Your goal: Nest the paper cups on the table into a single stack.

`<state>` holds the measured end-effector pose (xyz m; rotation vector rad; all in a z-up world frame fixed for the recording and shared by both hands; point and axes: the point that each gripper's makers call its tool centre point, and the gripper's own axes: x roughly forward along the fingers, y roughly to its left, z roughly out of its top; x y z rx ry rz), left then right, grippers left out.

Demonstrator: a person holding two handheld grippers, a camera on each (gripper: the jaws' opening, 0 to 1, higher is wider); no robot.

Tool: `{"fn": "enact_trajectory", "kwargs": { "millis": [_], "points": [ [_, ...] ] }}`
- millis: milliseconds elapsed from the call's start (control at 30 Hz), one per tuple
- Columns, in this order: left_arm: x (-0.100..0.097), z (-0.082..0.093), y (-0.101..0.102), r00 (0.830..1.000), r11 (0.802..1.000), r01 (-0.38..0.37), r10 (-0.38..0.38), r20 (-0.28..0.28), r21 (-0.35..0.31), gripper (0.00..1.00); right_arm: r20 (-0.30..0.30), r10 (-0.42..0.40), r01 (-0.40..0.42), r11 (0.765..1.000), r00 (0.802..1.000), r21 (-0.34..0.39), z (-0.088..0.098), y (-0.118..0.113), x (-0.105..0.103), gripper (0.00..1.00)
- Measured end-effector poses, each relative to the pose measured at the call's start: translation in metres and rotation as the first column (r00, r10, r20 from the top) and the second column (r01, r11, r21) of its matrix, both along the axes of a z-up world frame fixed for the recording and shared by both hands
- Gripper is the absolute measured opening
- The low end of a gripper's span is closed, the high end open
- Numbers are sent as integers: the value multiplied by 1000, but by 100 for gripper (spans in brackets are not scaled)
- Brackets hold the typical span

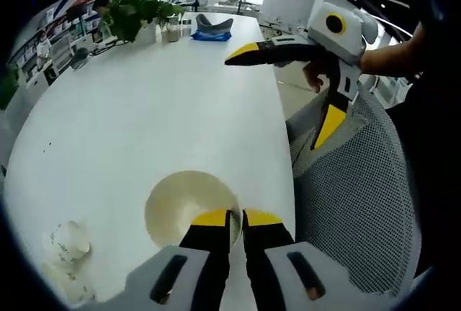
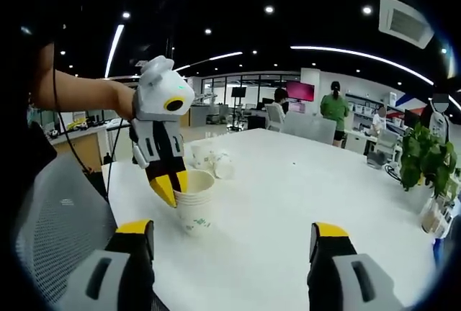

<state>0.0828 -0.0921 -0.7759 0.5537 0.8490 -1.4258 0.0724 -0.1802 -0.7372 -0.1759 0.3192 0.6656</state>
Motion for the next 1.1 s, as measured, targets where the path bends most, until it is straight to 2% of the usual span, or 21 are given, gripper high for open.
{"fn": "enact_trajectory", "kwargs": {
  "millis": [267, 567, 867, 1100],
  "points": [
    [-2, 0, 0, 1000, 1000, -2, 2, -6, -6, 6, -1, -2, 2, 1000, 1000, -3, -1, -1, 0, 91],
    [-1, 19, 4, 999, 996, -36, 37, 10, -87, 19, -2, 2, -2, 1000, 1000, -7, -1, 0, 0, 91],
    [17, 52, 18, 987, 970, -136, 149, 52, -201, 33, 2, 4, -4, 1000, 1000, 0, 0, 0, 0, 92],
    [37, 61, 38, 968, 950, -210, 235, 85, -231, 38, 3, 5, -5, 1000, 1000, 6, 1, 0, 0, 93]
  ]
}}
